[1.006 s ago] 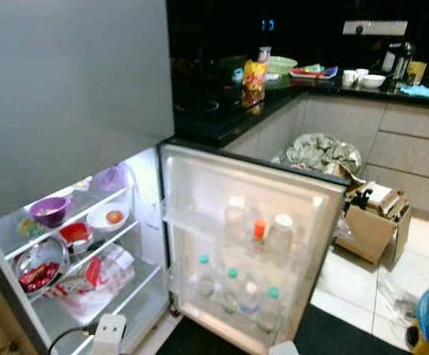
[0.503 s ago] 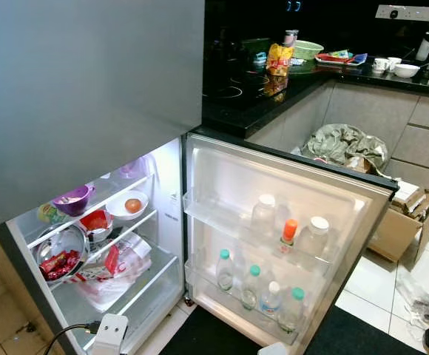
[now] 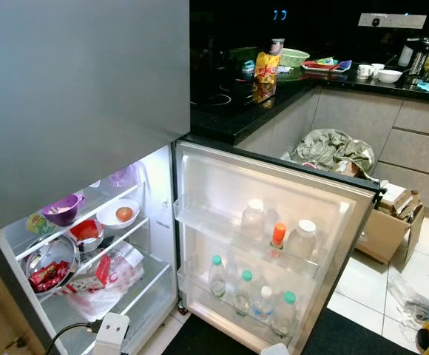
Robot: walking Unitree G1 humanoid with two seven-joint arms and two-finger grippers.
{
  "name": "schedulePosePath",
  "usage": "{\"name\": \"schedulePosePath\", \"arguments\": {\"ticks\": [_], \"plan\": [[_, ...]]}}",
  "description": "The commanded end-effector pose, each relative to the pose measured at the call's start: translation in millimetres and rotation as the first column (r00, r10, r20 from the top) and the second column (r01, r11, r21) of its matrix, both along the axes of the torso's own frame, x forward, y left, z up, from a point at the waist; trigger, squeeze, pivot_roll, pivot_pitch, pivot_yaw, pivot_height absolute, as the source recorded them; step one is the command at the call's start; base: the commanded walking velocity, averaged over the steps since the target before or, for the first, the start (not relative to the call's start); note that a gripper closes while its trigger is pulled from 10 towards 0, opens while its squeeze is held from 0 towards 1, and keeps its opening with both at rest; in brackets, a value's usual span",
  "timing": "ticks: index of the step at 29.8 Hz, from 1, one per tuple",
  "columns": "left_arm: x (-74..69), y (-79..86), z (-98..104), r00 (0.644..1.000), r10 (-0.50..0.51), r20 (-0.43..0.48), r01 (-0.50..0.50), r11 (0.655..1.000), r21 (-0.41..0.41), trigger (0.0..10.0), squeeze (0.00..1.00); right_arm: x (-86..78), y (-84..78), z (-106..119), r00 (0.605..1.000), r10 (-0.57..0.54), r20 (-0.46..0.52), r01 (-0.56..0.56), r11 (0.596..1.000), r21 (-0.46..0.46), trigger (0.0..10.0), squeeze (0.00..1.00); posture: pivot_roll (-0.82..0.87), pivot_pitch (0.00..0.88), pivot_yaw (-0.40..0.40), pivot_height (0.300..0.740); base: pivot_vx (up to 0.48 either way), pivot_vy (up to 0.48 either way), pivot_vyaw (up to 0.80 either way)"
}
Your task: Restocking fridge
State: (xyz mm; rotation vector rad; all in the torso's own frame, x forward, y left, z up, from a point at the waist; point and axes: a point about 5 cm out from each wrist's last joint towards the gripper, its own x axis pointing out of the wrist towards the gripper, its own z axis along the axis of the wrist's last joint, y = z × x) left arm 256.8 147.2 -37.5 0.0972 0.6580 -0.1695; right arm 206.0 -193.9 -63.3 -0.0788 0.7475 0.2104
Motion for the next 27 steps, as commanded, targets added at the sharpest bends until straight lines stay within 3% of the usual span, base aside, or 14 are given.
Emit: {"name": "schedulePosePath", "arguments": {"ticks": [1, 7, 24, 27], "plan": [[-1.9, 0.5, -2, 1.0, -0.001, -0.009, 0.001, 1.0, -0.002, 10.0, 0.0, -2.2, -1.7, -1, 1.0, -0.024, -0.003, 0.024, 1.0, 0.01, 10.0, 0.0, -0.07, 0.024, 0.013, 0.74, 0.33, 0.0, 0.0], [-0.6, -0.8, -1, 1.0, -0.011, -0.008, 0.011, 1.0, -0.002, 10.0, 0.0, -3.0, -2.4, -1, 0.999, -0.048, -0.007, 0.048, 0.998, 0.029, 10.0, 0.0, -0.07, 0.021, 0.019, 0.74, 0.334, 0.0, -0.26], [0.4, -2.4, 0, 0.999, -0.031, -0.012, 0.031, 1.0, 0.001, 10.0, 0.0, -11.7, -3.9, -6, 0.997, -0.072, -0.026, 0.073, 0.997, 0.037, 10.0, 0.0, -0.08, 0.024, 0.034, 0.74, 0.325, 0.0, -0.79], [-0.7, -3.7, -1, 0.999, -0.036, -0.015, 0.036, 0.999, -0.005, 10.0, 0.0, -12.3, -4.2, -6, 0.997, -0.076, -0.024, 0.077, 0.996, 0.04, 10.0, 0.0, -0.08, 0.026, 0.034, 0.74, 0.189, 0.0, -0.23]]}}
